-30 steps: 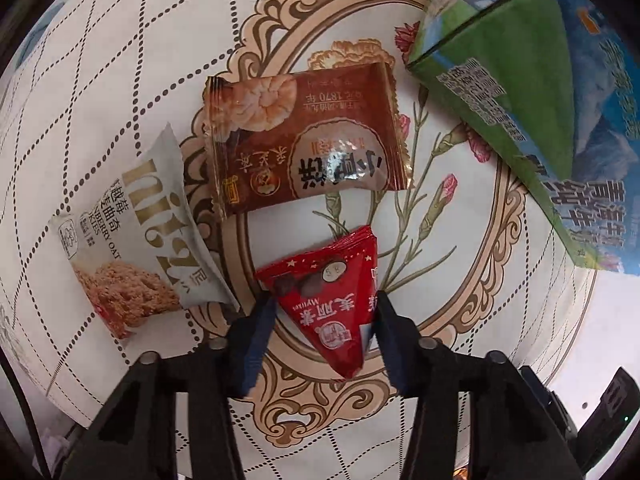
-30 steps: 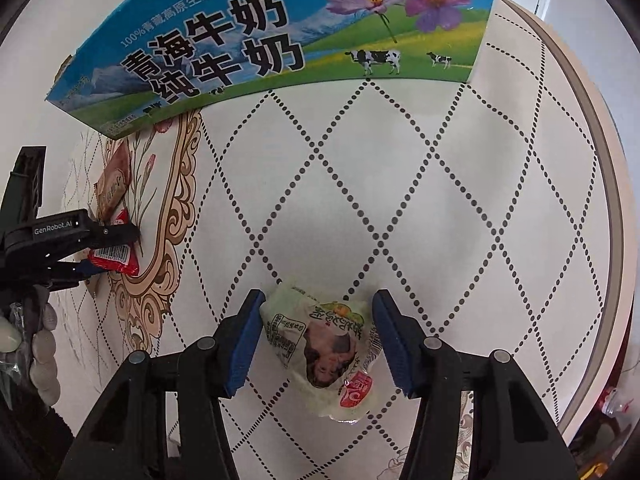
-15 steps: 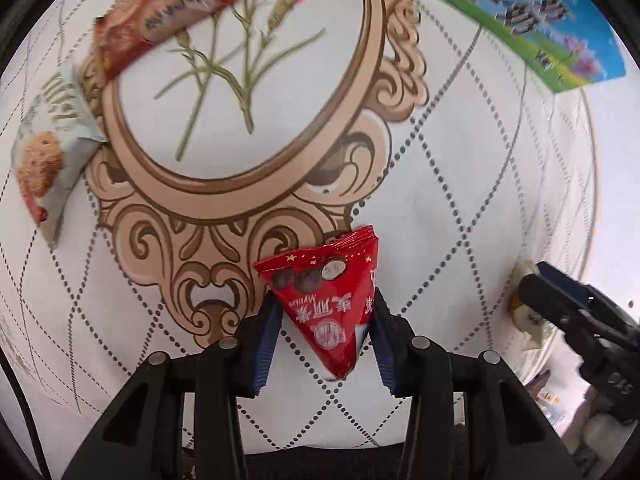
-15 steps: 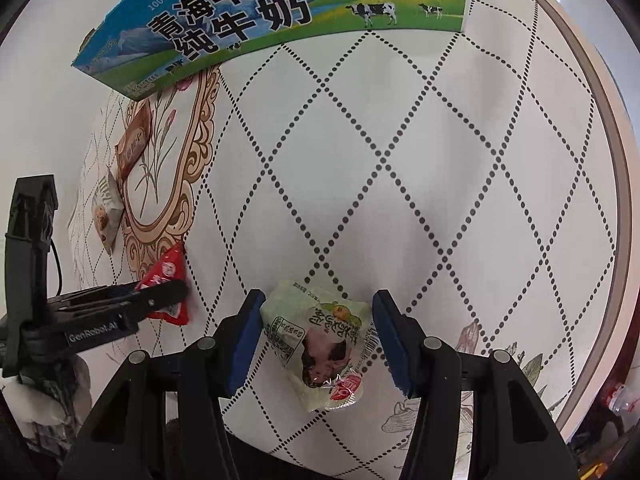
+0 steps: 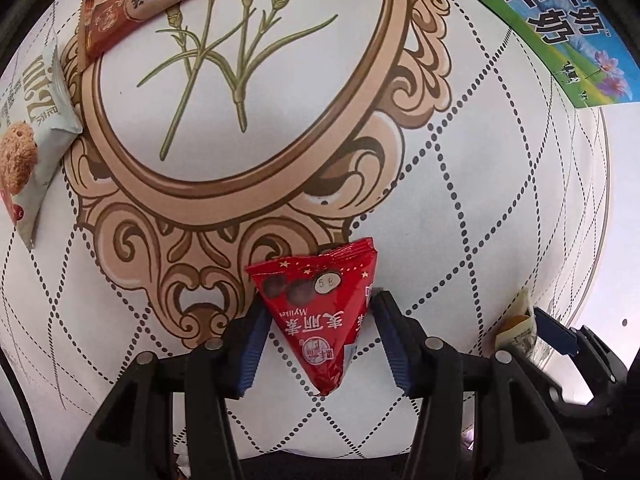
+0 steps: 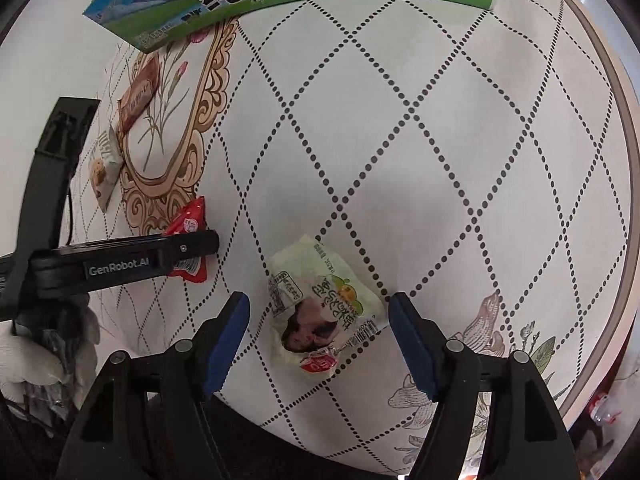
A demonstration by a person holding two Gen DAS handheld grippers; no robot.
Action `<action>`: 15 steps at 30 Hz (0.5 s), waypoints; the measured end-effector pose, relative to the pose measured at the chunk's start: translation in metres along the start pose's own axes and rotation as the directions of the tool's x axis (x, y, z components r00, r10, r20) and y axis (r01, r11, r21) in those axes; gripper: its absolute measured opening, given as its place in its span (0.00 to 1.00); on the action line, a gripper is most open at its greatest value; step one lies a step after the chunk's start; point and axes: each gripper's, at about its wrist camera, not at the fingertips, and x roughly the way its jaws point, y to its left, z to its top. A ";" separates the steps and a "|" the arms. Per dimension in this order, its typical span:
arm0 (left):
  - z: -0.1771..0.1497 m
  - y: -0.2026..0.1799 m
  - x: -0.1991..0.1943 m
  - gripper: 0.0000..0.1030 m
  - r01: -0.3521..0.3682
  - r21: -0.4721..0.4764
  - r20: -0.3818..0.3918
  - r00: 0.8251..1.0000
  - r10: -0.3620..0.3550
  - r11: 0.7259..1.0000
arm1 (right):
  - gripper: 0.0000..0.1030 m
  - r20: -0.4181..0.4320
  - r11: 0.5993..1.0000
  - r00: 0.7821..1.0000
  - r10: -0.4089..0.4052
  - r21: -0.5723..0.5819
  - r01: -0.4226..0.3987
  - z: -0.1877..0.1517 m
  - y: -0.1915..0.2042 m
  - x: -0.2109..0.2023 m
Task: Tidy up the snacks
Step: 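Carry both packets over the box and drop them inside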
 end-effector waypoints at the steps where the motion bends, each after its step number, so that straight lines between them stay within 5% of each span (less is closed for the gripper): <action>1: -0.006 0.002 0.001 0.48 -0.007 0.006 0.008 1.000 0.007 1.000 | 0.60 0.013 1.000 1.000 -0.028 -0.010 0.028 -0.001 0.001 0.002; 3: -0.011 -0.005 -0.006 0.40 -0.030 0.029 0.028 0.999 0.029 0.999 | 0.58 0.038 0.999 0.998 -0.042 -0.023 0.043 -0.002 0.004 0.002; 15: -0.012 -0.043 -0.067 0.38 0.013 0.115 0.123 0.992 -0.028 0.993 | 0.56 0.143 1.000 0.989 0.029 0.003 -0.029 0.011 -0.001 -0.031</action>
